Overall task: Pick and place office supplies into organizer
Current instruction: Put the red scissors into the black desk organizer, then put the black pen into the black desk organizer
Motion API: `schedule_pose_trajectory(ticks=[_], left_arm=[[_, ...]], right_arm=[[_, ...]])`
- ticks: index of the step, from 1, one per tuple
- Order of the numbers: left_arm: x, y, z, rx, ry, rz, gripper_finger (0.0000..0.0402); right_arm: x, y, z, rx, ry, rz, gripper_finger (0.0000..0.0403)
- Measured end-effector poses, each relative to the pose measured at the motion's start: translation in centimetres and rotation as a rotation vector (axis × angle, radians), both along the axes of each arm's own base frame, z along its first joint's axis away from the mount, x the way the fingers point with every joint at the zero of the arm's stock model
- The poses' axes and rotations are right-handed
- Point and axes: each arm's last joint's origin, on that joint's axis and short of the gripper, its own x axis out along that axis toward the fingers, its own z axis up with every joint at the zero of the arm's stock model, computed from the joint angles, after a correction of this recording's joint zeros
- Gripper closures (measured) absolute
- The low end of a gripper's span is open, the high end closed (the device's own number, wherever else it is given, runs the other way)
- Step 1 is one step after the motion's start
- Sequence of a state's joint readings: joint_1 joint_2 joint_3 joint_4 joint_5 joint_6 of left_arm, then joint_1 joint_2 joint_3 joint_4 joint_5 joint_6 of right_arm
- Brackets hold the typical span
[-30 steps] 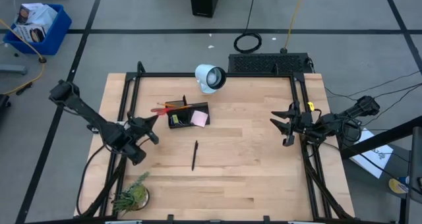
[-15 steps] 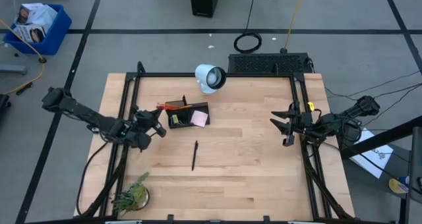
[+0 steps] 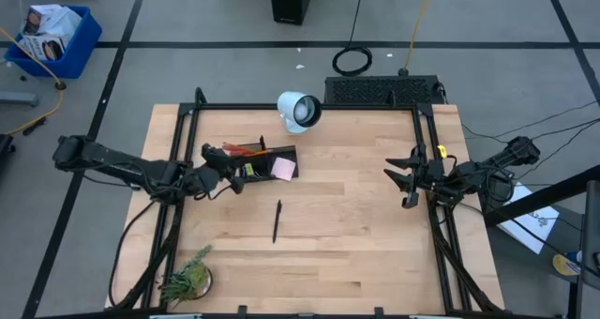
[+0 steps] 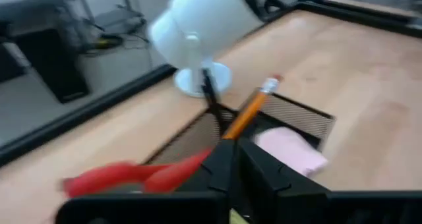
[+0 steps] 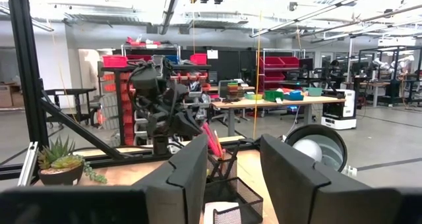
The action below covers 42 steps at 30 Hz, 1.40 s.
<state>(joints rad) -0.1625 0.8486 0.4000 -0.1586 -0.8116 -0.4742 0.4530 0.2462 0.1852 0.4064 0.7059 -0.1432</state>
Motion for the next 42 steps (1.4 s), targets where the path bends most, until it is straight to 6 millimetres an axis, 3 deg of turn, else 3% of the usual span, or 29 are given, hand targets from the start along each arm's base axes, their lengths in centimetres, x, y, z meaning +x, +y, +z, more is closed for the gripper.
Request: schedule_pose_trajectory(ticks=[10,14,21,27,32,37,42], left_arm=[[0.4,-2.9,0.6,-0.073,-0.037,-0.343,0.0338],[0.6,-3.8,0.3,-0.21,-0.07,-0.421,0.0337],[1.2,-5.0,-1.2,-0.649,-0.189,-0.233,0.0337],[2.5,-6.3,-3.3,-0.812,-0.304,-0.005,0.0337],[4.6,-8.6,-4.3,-0.841,-0.245,0.052,0.0337],[7.7,-11.3,-2.7,-0.754,-0.095,0.154,0.0344],[9.7,-13.4,-2.0,-0.641,-0.08,0.228,0.0378]], right_arm=[[0.0,0.0,0.0,0.0,0.0,0.0,0.0273],[0.0,0.0,0.0,0.0,0.0,-0.001,0.0273],[0.0,0.0,0.0,0.0,0.0,0.0,0.0273],[0.0,0.0,0.0,0.0,0.0,0.0,0.0273],[0.0,0.0,0.0,0.0,0.0,0.0,0.0273],[0.0,0.0,0.0,0.0,0.0,0.0,0.0273],[0.0,0.0,0.0,0.0,0.0,0.0,0.0273]])
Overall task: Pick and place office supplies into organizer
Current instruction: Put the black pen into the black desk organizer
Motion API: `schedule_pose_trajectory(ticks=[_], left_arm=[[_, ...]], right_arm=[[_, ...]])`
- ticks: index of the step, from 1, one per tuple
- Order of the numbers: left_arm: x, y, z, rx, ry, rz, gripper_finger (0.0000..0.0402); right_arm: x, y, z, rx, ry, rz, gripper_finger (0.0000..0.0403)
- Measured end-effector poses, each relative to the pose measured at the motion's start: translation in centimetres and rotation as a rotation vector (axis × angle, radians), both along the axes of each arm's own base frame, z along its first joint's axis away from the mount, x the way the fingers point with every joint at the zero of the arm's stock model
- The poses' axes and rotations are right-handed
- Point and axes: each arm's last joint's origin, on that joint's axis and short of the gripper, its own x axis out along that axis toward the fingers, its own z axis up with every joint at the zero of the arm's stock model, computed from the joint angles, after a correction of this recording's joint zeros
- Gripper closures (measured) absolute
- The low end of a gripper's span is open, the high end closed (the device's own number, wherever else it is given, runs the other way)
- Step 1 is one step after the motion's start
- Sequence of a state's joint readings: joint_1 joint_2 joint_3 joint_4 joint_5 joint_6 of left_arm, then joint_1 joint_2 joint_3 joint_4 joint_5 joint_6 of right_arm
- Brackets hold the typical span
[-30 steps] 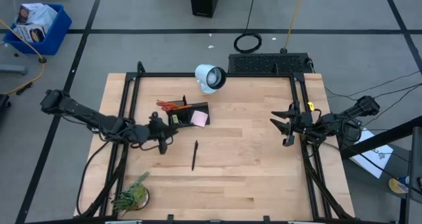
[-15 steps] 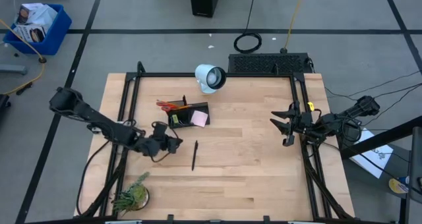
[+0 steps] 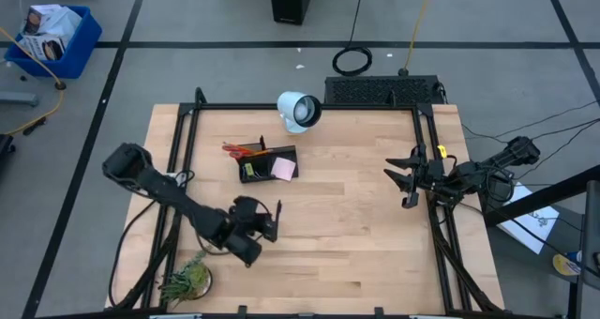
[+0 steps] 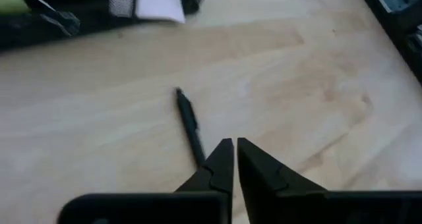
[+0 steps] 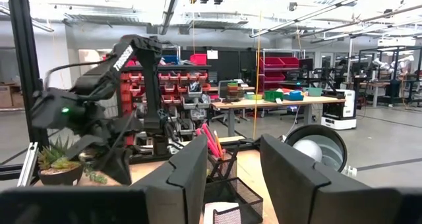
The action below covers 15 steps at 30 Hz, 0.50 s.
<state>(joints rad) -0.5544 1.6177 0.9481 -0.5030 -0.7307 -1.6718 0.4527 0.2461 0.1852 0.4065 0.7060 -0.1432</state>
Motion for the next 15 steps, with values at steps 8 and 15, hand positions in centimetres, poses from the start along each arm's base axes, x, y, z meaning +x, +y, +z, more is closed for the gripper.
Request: schedule_pose_trajectory(ticks=[8,15], left_arm=[[1.8,-2.2,-2.1,-0.003,0.034,0.01,0.0374],[3.3,-0.4,-1.8,-0.04,0.054,0.031,0.0293]], right_arm=[[0.0,0.0,0.0,0.0,0.0,0.0,0.0273],[0.0,0.0,0.0,0.0,0.0,0.0,0.0273]])
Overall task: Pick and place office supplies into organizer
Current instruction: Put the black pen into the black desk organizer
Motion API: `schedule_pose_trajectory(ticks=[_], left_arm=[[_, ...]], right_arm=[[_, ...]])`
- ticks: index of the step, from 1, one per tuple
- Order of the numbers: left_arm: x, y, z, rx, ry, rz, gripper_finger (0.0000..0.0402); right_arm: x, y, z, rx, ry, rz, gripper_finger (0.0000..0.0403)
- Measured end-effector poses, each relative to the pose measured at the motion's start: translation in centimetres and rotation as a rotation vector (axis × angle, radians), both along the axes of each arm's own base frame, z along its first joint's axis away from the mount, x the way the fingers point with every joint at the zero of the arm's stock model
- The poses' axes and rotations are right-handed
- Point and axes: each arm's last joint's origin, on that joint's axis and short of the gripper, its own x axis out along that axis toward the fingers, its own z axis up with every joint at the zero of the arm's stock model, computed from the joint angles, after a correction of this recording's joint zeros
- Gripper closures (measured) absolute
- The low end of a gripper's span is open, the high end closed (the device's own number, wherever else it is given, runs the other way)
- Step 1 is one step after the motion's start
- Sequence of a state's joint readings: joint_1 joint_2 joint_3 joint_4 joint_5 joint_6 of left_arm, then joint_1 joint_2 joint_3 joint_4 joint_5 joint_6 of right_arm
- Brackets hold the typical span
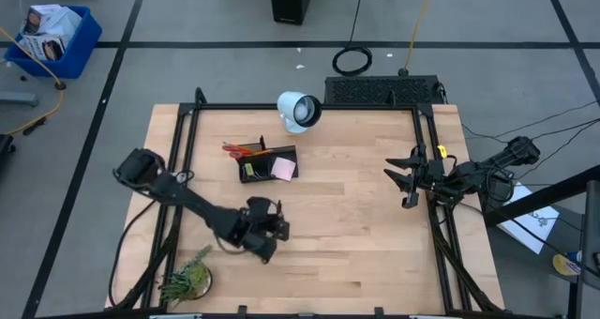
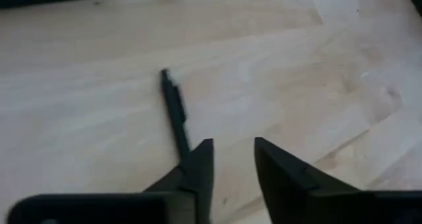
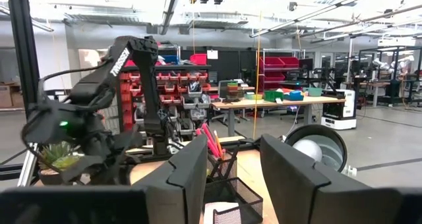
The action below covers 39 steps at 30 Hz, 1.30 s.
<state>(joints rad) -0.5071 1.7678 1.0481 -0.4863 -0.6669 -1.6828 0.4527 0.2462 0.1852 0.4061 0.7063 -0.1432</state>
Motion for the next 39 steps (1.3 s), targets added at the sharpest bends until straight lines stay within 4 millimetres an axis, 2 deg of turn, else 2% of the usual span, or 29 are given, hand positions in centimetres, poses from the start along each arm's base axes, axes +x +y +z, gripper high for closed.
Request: schedule_pose_trajectory(ticks=[6,12,19,24,33,39], left_arm=[[1.4,3.3,-0.3,-0.013,0.1,-0.017,0.0223],[1.9,4.9,-0.9,-0.003,0.138,0.014,0.0196],[2.7,6.3,-3.3,-0.025,0.222,0.034,0.0195],[3.0,6.6,-4.0,-0.013,0.235,0.028,0.0195],[2.9,5.8,-4.8,-0.005,0.23,0.057,0.0196],[2.6,5.3,-4.9,-0.022,0.232,0.078,0.0236]], right_arm=[[0.0,0.0,0.0,0.0,0.0,0.0,0.0273],[0.0,0.0,0.0,0.0,0.0,0.0,0.0273],[0.0,0.0,0.0,0.0,0.0,0.001,0.0273],[0.0,0.0,0.0,0.0,0.0,0.0,0.0273],[0.0,0.0,0.0,0.0,0.0,0.0,0.0273],[0.0,0.0,0.0,0.0,0.0,0.0,0.0273]])
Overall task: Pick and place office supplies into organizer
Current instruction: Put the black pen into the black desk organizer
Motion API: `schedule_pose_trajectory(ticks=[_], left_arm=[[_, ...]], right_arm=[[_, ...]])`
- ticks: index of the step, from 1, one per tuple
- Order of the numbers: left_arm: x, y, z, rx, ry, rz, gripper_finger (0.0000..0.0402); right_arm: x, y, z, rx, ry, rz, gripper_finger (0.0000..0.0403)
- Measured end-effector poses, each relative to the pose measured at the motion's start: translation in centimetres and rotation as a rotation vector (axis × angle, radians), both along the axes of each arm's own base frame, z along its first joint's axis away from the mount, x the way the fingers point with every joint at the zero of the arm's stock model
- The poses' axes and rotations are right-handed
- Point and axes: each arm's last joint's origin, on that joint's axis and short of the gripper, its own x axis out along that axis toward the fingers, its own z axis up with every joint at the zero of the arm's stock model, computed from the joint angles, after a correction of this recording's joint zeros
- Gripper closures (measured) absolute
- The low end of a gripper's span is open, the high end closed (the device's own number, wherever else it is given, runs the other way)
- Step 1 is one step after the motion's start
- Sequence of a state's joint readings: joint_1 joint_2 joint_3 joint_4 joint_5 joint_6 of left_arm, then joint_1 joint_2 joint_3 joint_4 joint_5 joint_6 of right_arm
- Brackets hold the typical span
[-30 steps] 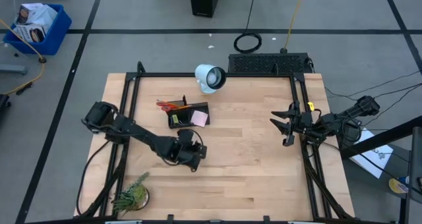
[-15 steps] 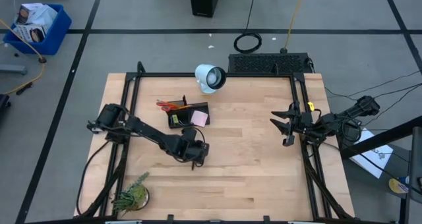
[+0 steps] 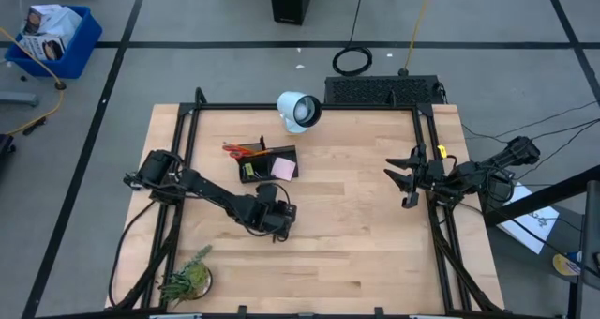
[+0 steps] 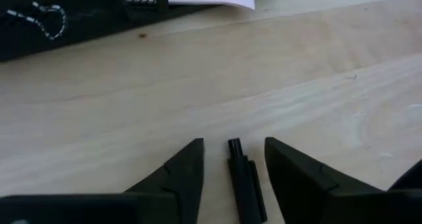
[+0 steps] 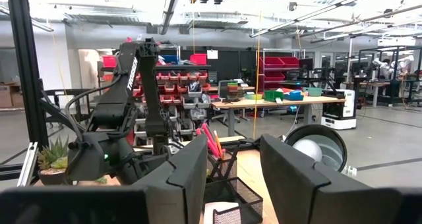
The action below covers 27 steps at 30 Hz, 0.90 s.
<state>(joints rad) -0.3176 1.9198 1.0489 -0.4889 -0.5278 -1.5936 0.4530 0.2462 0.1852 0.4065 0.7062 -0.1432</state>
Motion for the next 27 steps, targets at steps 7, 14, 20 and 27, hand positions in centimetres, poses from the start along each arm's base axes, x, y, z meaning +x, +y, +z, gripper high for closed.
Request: schedule_pose_trajectory(ticks=[7,14,20,27], left_arm=[[-0.3,-0.5,-0.1,-0.02,-0.001,0.012,0.0294],[-0.3,-0.7,-0.1,-0.044,0.005,0.007,0.0329],[-0.3,-0.7,-0.1,-0.047,0.007,0.005,0.0361],[-0.7,-1.8,0.7,-0.01,0.007,-0.104,0.0369]], right_arm=[[0.0,0.0,0.0,0.0,0.0,0.0,0.0273],[0.0,0.0,0.0,0.0,0.0,0.0,0.0273],[0.0,0.0,0.0,0.0,0.0,0.0,0.0273],[0.0,0.0,0.0,0.0,0.0,0.0,0.0273]])
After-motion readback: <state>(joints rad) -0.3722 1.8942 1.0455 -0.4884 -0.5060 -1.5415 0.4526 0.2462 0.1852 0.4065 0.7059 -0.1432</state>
